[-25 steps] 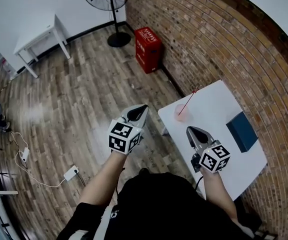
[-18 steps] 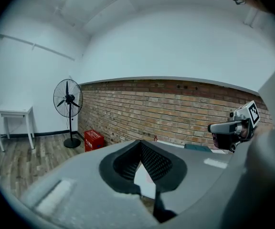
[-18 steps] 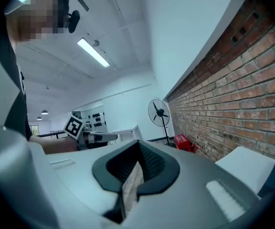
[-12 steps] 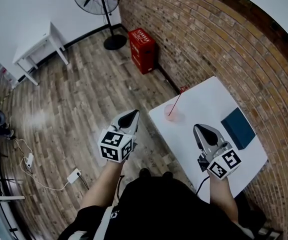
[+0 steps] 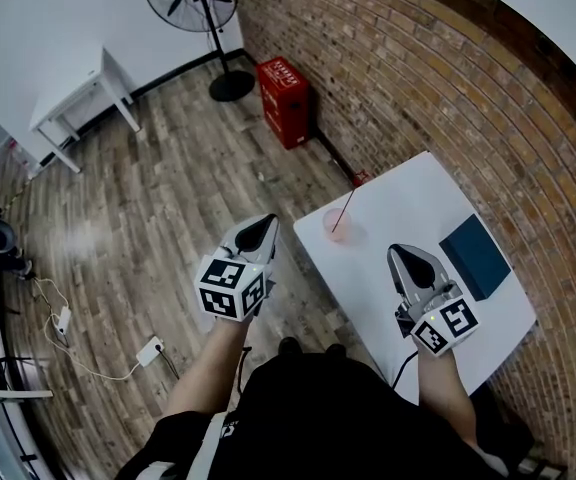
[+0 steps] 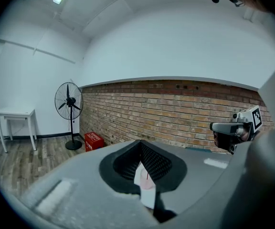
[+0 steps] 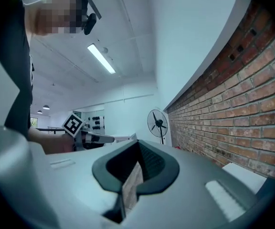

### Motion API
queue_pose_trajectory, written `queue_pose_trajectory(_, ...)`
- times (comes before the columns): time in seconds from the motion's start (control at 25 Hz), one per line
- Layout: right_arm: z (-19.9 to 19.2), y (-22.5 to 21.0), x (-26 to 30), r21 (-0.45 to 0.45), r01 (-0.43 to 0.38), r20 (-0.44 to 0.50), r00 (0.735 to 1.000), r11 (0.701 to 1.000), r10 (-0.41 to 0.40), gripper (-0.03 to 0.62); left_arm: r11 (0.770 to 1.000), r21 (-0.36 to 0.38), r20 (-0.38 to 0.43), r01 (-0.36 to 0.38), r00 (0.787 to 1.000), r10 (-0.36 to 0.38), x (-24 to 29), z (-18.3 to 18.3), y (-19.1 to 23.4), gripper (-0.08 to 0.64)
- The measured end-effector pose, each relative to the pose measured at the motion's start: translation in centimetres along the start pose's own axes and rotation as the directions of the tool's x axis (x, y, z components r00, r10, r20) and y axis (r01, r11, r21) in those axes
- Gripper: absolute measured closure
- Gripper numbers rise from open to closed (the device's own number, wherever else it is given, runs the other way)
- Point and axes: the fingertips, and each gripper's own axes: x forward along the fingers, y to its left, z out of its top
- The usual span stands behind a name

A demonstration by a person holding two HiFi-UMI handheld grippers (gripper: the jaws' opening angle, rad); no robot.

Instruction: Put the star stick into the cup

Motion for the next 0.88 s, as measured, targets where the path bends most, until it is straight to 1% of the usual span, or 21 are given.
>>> queue_pose_trajectory(0.12,-0.4,-1.4,0.1,0.035,0.026,-0.013,1.000,0.999,-0.026,0.595,1.000,0.007,0.010,-0.006,1.000,0.006,0.4,0.4,-0.4,0.555)
queue_pose_trajectory(0.2,-0.3,-1.9,0.7,0.037,0.027,-0.020,0.999,0.999,-0.027,0.595,1.000,0.004,0.013,-0.011,1.000,0.011,0.7,0.5,-0.4,0.555)
queue_pose_trajectory(0.32,1.2,-1.4,1.6,-0.009,0.007,-0.004,1.000,1.000,-0.007,0.595,1.000,-0.013,0.021,-0.018,1.000,0.018,1.3,0.7,-0.5,0.555)
queue_pose_trajectory(0.44,2.2,-0.7,2.0,-0.041,-0.013,0.009,1.000,0.999,0.013,0.595,1.000,-0.004,0.039,-0.009,0.999,0.009,1.5,1.5,-1.2,0.555)
queue_pose_trajectory(0.64,1.6,-0.8,2.0,0.002,-0.014,0.009,1.000,1.000,0.014,0.595,1.000,0.004,0.037,-0.009,0.999,0.009,1.5,1.5,-1.7,0.555)
queue_pose_trajectory(0.88,0.6,-1.2,1.5,0.036,-0.004,0.002,1.000,0.999,0.004,0.595,1.000,-0.005,0.018,-0.028,0.999,0.028,0.8,0.2,-1.3,0.555)
